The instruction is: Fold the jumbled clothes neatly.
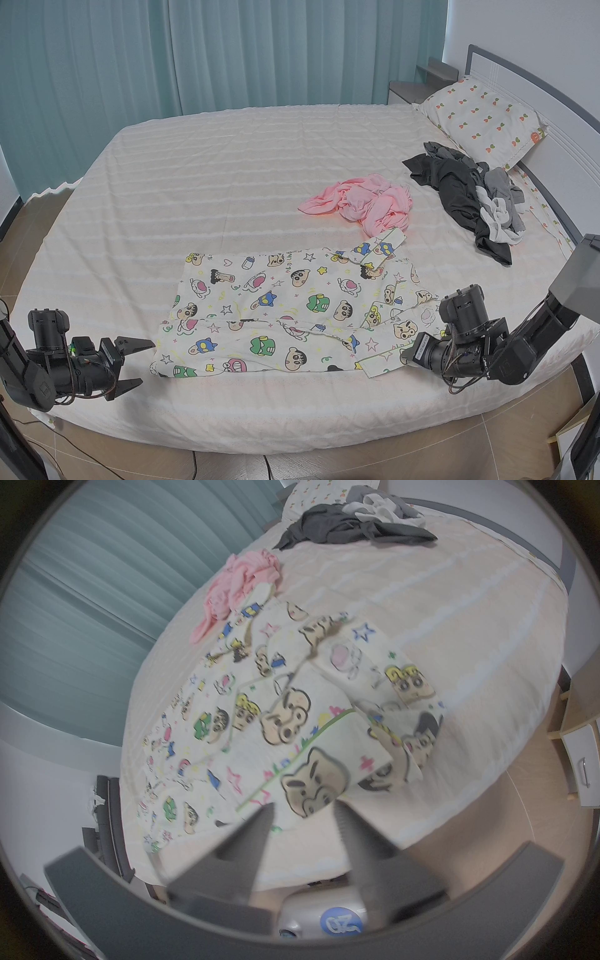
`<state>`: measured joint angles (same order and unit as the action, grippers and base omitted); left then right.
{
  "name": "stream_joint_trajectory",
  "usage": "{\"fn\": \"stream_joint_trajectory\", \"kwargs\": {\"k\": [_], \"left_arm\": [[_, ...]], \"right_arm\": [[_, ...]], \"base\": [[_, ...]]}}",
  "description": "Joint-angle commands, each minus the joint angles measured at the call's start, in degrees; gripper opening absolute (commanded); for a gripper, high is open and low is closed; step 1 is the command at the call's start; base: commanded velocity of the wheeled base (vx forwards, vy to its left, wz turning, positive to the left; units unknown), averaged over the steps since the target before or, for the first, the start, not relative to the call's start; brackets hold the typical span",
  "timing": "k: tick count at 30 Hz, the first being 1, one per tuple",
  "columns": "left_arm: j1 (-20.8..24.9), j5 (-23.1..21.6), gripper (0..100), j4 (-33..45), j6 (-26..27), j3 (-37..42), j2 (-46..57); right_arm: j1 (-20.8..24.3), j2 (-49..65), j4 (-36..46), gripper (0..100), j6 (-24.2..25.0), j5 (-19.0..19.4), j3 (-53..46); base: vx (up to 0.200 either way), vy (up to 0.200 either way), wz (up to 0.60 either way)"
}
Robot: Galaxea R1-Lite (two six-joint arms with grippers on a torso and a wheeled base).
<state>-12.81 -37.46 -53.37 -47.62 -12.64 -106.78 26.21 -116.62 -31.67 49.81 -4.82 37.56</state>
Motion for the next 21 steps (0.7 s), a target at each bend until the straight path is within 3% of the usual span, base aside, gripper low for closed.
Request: {"fn": "stream_joint_trajectory", "kwargs": {"k": [1,12,16,21], "left_arm": [[0.16,0.02,100,-0.42,-0.02,0.34,-0.98],[0.42,0.02,100,-0.51,-0.02,0.34,-1.33],[0.42,0.02,100,-0.51,0.07,0.34,-1.33],[0.42,0.02,100,-0.51,0.07,0.34,-1.42]], "right_arm": [[1.21,-2.39,-1.20,100,0.02,0.07,-3.02],[9.65,7.89,-0.58,100,-0.59,1.04,1.20],[12.73,5.08,0.56,100,-2.53,3.85,5.77],[12.64,-2.65,1.17,100,-3.40,7.19,12.80]], "base": [[0.000,0.000,0.00],[0.000,0.000,0.00],[0.000,0.000,0.00],[0.000,0.000,0.00]]}}
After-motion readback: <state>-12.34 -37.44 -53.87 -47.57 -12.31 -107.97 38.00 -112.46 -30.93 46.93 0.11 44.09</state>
